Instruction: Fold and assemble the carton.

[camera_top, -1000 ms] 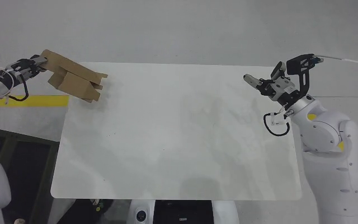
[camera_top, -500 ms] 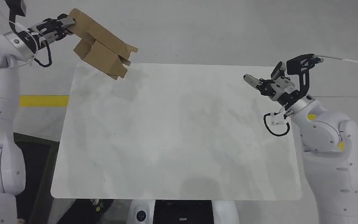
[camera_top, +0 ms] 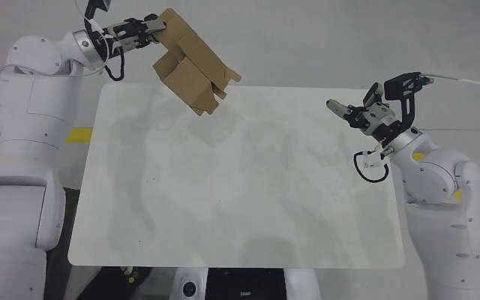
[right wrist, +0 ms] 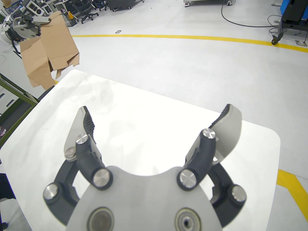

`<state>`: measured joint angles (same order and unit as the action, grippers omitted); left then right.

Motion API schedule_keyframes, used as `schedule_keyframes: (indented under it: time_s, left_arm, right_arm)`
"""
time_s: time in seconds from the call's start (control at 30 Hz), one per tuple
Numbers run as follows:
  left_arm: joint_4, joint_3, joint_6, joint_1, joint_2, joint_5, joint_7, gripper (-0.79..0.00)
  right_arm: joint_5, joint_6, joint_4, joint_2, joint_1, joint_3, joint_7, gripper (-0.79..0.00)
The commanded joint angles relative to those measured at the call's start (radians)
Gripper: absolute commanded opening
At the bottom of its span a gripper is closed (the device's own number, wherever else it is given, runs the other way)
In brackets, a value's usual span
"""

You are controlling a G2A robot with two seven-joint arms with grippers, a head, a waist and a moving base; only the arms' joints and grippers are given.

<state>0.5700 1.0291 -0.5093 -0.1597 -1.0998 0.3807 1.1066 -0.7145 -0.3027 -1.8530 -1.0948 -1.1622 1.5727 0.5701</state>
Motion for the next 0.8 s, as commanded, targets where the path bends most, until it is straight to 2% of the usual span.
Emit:
schedule_keyframes:
  time_s: [0.0,0.2,0.4,0.77]
  left_arm:
    - [0.005,-0.013,-0.007,-0.013,-0.011,0.027,0.025,-0.785]
    - [0.007,-0.04,-0.039,-0.05,-0.022,0.009,0.049,-0.785]
    - [0.078,-0.053,-0.098,-0.08,-0.027,0.016,0.106,-0.785]
    - [0.192,-0.083,-0.091,-0.139,-0.029,0.0,0.113,-0.785]
  right_arm:
    - [0.0,0.0,0.0,0.0,0.0,0.0,0.0,0.0]
    - [0.0,0.0,0.0,0.0,0.0,0.0,0.0,0.0]
    - [0.0,0.0,0.0,0.0,0.0,0.0,0.0,0.0]
    - [0.0,0.0,0.0,0.0,0.0,0.0,0.0,0.0]
